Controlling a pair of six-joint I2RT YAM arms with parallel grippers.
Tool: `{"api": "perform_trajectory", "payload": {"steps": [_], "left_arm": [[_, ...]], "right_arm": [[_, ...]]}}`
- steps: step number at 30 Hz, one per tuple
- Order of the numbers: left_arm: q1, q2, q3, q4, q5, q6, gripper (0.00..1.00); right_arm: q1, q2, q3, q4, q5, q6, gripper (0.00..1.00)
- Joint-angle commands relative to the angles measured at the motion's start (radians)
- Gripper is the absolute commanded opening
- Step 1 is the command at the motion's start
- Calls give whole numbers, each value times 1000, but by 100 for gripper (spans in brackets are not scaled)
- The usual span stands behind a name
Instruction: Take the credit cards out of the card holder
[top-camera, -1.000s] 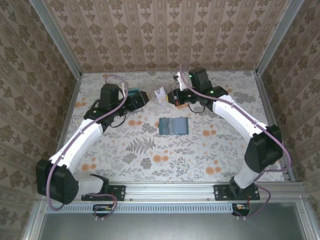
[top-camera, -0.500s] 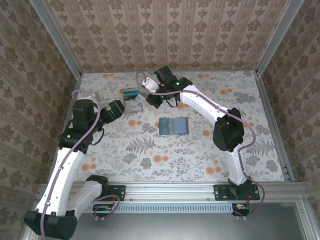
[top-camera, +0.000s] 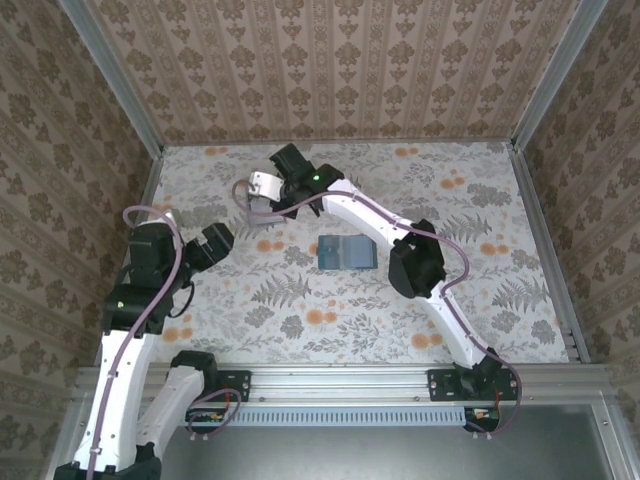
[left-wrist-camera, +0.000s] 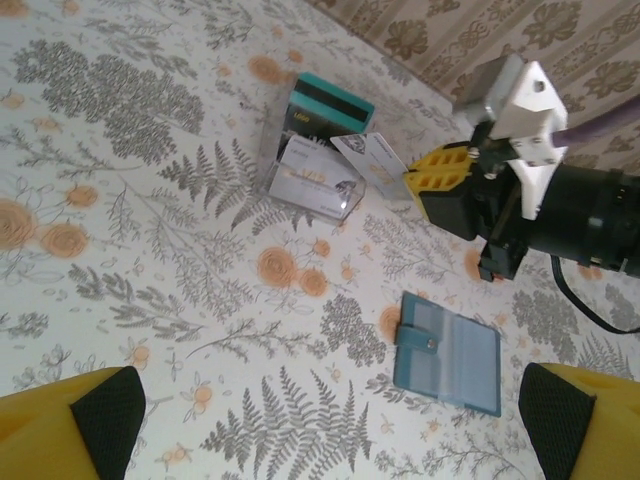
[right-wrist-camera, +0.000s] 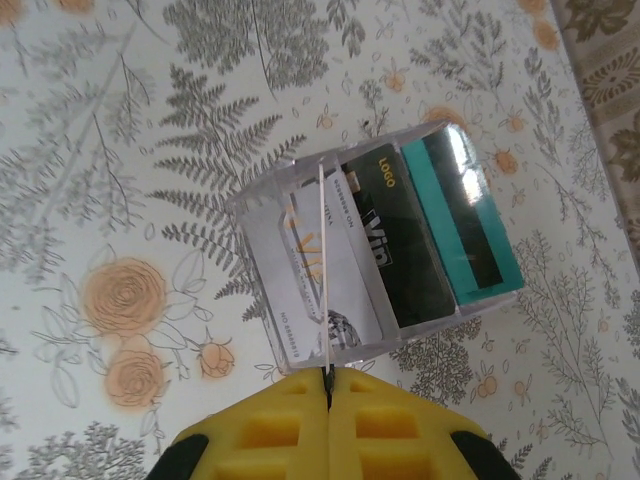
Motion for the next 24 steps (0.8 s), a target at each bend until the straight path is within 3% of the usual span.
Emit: {"api": "perform_trajectory", "payload": {"steps": [1, 17, 24], "left_arm": [[10, -24, -7, -66, -25, 19, 100], [25, -43, -15, -94, -20, 15, 100], [30, -44, -30, -86, -13, 14, 100]], "right_arm": [[15, 54, 46, 52, 95, -86, 0], [15, 112, 66, 169, 148, -98, 0], [11, 91, 65, 164, 110, -114, 0]]}}
